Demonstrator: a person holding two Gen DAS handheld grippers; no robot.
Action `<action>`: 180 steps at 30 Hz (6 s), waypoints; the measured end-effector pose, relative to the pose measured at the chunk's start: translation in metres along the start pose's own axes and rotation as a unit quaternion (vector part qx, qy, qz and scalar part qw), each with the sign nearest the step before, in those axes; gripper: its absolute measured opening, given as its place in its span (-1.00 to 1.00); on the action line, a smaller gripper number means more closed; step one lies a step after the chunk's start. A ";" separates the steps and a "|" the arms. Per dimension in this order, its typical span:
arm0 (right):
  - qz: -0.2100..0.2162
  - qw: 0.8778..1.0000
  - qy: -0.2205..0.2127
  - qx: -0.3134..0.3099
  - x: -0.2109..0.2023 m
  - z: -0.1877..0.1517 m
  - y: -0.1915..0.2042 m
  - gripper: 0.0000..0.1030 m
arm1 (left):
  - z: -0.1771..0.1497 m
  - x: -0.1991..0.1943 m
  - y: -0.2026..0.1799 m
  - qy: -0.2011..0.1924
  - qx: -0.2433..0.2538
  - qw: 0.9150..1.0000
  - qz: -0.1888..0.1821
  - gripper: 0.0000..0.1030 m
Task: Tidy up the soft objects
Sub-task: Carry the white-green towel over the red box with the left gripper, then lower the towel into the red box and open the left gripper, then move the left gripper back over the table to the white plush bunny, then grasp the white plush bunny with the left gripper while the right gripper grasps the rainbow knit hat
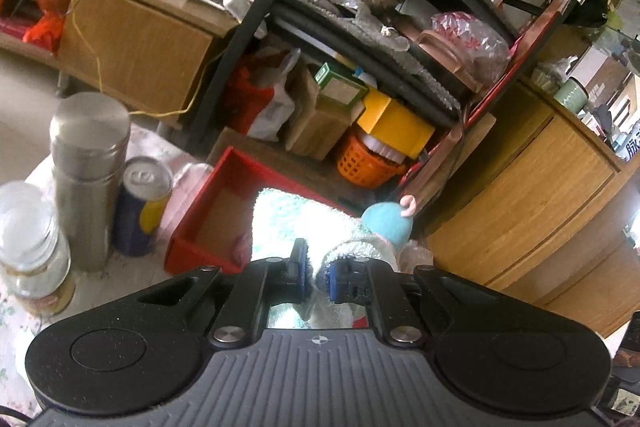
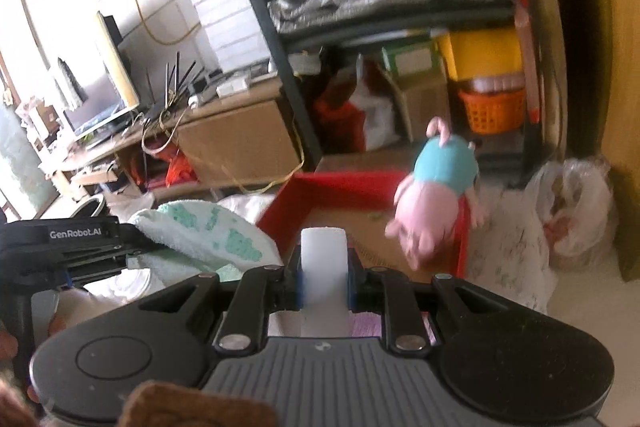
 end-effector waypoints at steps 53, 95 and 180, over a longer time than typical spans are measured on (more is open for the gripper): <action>-0.066 0.989 -0.110 -0.076 0.084 0.072 -0.004 -1.00 | 0.033 0.099 -0.039 -0.057 0.140 0.986 0.073 -0.82; -0.073 0.995 -0.055 -0.038 0.143 0.036 -0.027 -0.40 | 0.031 0.126 -0.039 -0.042 0.187 0.976 0.098 0.54; -0.077 0.995 0.053 -0.033 -0.030 -0.067 -0.016 -0.37 | -0.155 -0.030 -0.006 0.161 0.275 0.944 0.087 0.72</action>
Point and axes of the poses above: each gripper's, at about its wrist camera, not at the fingertips, and x roughly the way its jaws point, y to its left, z to its top, the point moved 6 cm from there along x, roughly the way its jaws point, and after that the axes turned 13 degrees about -y, right-handed, at the moved point
